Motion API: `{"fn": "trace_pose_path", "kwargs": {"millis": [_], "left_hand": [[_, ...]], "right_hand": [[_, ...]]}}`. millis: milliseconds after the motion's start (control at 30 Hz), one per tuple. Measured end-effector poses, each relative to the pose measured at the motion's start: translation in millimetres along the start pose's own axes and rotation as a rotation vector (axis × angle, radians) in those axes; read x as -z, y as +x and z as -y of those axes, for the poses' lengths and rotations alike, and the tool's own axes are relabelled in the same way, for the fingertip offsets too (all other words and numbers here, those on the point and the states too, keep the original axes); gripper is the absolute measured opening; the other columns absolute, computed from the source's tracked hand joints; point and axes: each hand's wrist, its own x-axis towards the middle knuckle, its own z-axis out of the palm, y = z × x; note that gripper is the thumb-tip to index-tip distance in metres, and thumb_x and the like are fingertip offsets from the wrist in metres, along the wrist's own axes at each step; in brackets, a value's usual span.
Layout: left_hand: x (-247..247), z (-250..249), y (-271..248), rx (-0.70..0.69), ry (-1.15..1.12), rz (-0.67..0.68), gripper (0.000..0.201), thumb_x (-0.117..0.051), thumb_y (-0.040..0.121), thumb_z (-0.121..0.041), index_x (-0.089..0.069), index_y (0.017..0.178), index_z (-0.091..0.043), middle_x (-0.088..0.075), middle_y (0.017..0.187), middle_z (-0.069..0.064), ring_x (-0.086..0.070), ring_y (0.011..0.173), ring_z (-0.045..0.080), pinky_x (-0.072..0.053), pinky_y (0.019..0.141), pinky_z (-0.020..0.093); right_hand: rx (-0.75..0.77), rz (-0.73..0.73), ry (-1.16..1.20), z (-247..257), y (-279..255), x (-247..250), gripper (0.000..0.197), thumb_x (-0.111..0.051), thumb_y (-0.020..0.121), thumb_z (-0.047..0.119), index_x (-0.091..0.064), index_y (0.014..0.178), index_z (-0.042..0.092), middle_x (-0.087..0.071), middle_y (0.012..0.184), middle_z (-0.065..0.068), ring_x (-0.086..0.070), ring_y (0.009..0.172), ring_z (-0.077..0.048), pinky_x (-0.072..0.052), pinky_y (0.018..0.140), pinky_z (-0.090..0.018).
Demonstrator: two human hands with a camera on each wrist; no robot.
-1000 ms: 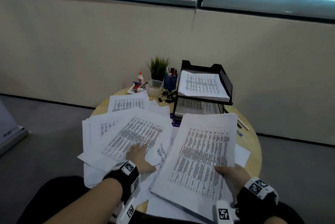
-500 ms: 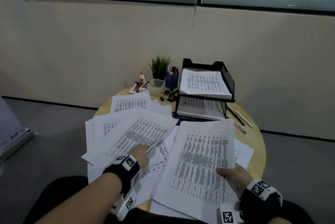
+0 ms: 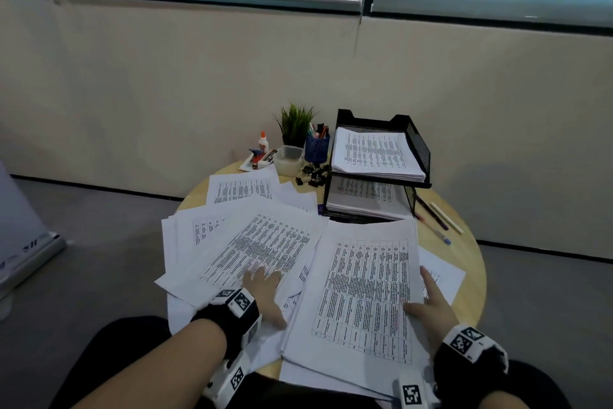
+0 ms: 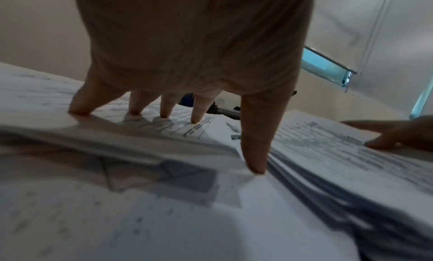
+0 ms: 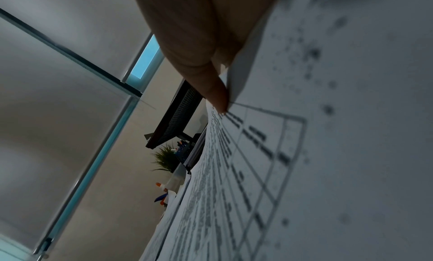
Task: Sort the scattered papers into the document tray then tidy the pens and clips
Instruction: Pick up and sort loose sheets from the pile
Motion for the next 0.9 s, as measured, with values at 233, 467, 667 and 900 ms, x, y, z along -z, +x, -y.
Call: {"fn": "trace_pose_path", "kwargs": {"millis": [233,467,667,900], "left_hand": [[4,9,3,-0.001,-0.242,-0.186,0.03,-0.052,0.086,-0.005,-0.045,0.114,-0.013,-0.053,0.11,0.004,-0.053,0.093,0.018,-0.05,0.08,0.029],[20,-16,-12,-0.186,-0.467,-0.267,0.03,-0.045,0.09,-0.009,-0.034,0.065,-0.022,-0.039,0.067,-0.005,-0.036,0.058,0.008,-0.028,0.053,0.021],[9,-65,-15,-0.399,-0.572,-0.125,0.02,-0.053,0.091,-0.021,-0.043,0.073,-0.019,-0.039,0.07,-0.006,-0.042,0.07,0.016,-0.026,0.058,0.022],[-11,-108,-22,-0.536,-0.694,-0.046,0.006,-0.057,0.09,-0.021,-0.054,0.09,-0.015,-0.049,0.086,0.004,-0.045,0.079,0.014,-0.032,0.066,0.026]], "right_hand": [[0.053,-0.041,-0.125,-10,16,11,0.086,-0.039,0.085,-0.025,-0.023,0.147,0.032,-0.041,0.144,-0.011,-0.045,0.128,-0.037,-0.032,0.108,-0.056],[0.013,-0.057,-0.107,-10,11,3,0.039,-0.036,0.085,-0.024,-0.062,0.106,-0.004,-0.05,0.135,-0.025,-0.045,0.121,-0.028,-0.037,0.097,-0.029],[-0.02,-0.101,-0.003,-8,14,-3,0.02,-0.046,0.09,-0.011,-0.065,0.09,-0.004,-0.061,0.116,-0.019,-0.064,0.096,-0.022,-0.039,0.104,-0.035],[-0.006,-0.047,0.088,-2,4,-16,0.022,-0.05,0.091,-0.005,-0.056,0.111,-0.013,-0.064,0.095,-0.015,-0.06,0.083,-0.024,-0.056,0.062,-0.014]]}}
